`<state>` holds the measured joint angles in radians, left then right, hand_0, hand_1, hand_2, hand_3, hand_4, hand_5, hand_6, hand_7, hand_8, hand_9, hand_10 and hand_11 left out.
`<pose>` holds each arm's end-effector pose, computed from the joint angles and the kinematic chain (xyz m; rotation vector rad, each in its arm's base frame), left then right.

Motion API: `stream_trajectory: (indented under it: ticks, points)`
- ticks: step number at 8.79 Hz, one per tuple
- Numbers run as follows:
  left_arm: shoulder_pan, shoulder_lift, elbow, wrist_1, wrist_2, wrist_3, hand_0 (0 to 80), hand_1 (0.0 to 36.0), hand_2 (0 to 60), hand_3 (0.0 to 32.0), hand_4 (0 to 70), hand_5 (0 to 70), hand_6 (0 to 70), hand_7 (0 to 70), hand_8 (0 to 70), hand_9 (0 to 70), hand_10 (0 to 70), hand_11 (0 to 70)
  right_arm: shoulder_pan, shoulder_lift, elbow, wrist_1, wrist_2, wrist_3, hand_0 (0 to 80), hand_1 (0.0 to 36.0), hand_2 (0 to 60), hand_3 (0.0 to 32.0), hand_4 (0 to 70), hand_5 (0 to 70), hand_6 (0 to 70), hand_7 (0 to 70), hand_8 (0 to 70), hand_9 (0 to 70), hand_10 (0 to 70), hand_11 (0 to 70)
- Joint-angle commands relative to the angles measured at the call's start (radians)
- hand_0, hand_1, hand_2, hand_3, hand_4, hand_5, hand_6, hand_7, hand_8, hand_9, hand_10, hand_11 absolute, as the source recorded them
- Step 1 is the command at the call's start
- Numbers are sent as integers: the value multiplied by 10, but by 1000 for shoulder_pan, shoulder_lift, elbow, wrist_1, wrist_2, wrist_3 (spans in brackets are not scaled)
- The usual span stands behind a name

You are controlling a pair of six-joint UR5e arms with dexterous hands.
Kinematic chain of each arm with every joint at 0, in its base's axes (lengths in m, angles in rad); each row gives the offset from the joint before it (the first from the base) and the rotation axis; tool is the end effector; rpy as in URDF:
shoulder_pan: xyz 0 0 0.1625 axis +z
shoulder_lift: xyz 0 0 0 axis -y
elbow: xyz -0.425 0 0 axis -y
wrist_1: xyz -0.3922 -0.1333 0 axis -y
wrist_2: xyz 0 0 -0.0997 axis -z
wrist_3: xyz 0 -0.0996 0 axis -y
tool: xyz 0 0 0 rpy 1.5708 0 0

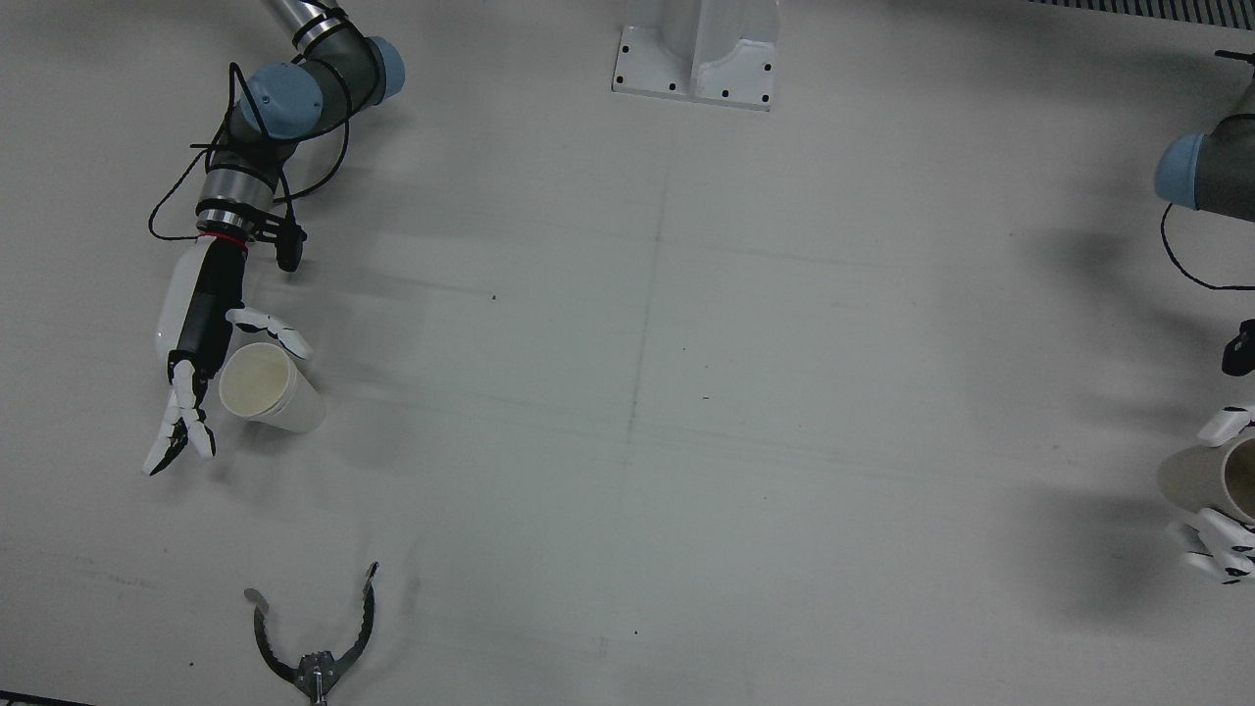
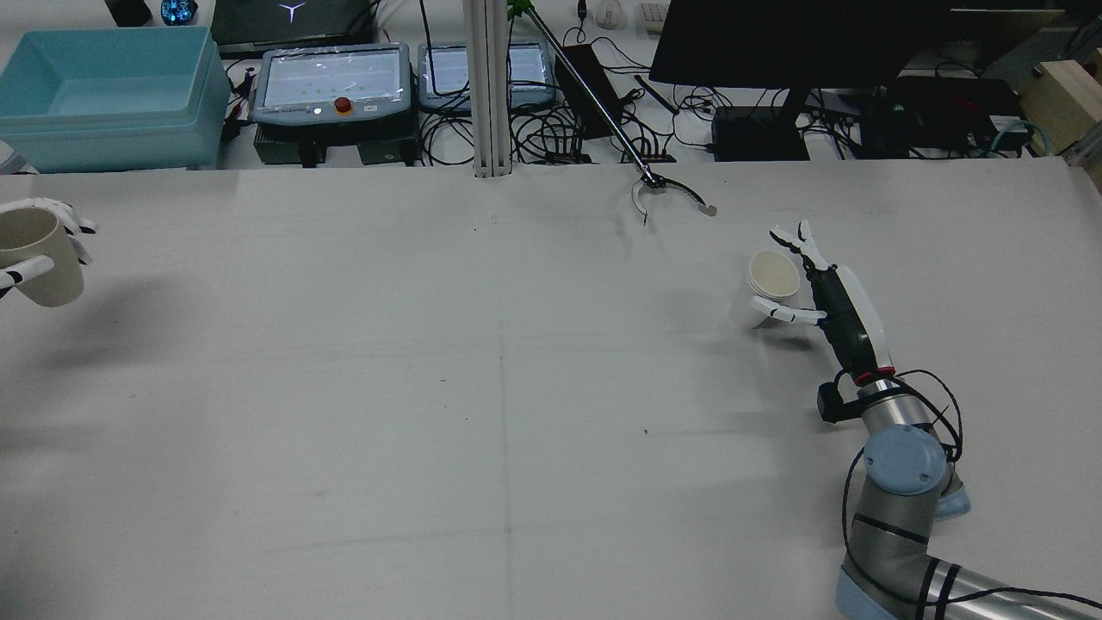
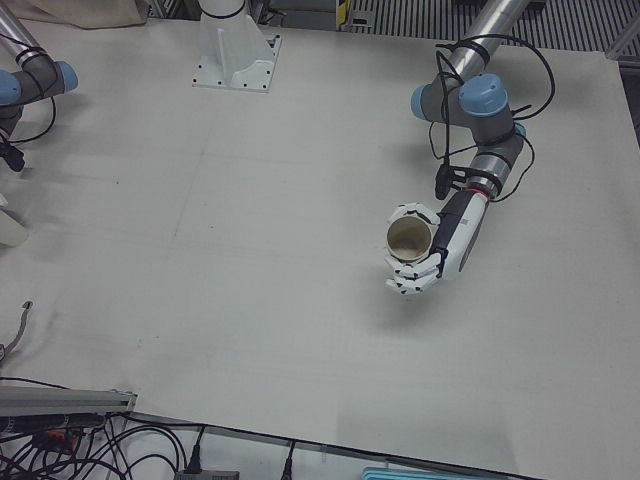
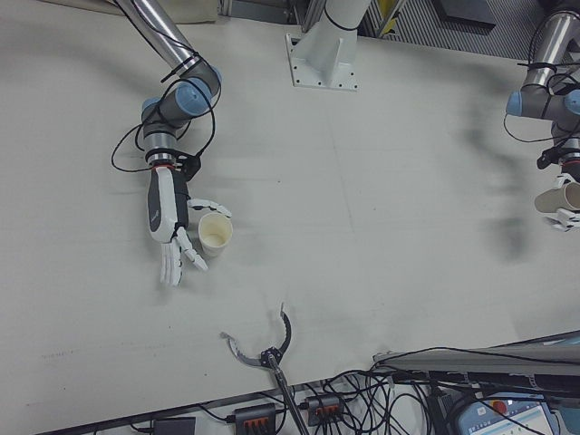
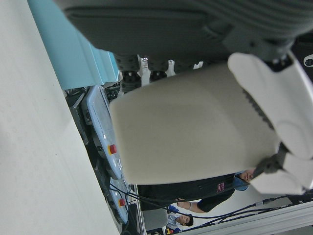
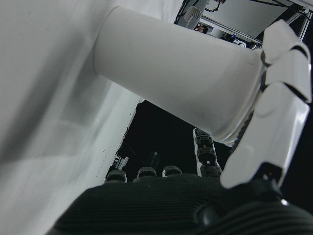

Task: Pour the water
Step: 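Close the right hand around the farther paper cup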

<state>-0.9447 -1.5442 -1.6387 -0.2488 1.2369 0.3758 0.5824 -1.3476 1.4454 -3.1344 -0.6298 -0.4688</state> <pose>0.1581 -0.5018 0.6398 -0.0006 2.2693 -1.6537 -0.3444 -0.4828 0.6317 0.3540 -2.0682 1.9275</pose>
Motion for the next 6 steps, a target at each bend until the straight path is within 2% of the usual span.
stream_trajectory:
  ticks: [1, 3, 5, 6]
  points:
    - [0, 13, -3, -9, -1, 0, 320, 209, 600, 0, 416, 481, 236, 565, 226, 375, 306, 441, -3, 13, -11, 0, 2, -4, 450, 150, 186, 48, 0, 118, 0, 18, 0, 0, 0, 0]
    - [-2, 15, -3, -10, -1, -3, 312, 206, 600, 0, 417, 478, 235, 565, 224, 373, 304, 438, -3, 39, -11, 0, -2, -17, 454, 151, 199, 32, 0, 129, 0, 26, 0, 0, 0, 0]
    - [0, 32, -4, -18, -2, -3, 317, 206, 600, 0, 416, 479, 235, 565, 224, 373, 304, 438, -9, 45, -11, 0, -7, -27, 462, 164, 226, 4, 52, 145, 3, 29, 0, 0, 0, 0]
    - [0, 35, -3, -21, -2, -5, 317, 206, 600, 0, 415, 479, 235, 565, 225, 373, 305, 439, -9, 44, -11, 0, -11, -27, 465, 169, 239, 0, 85, 154, 9, 35, 0, 0, 0, 0]
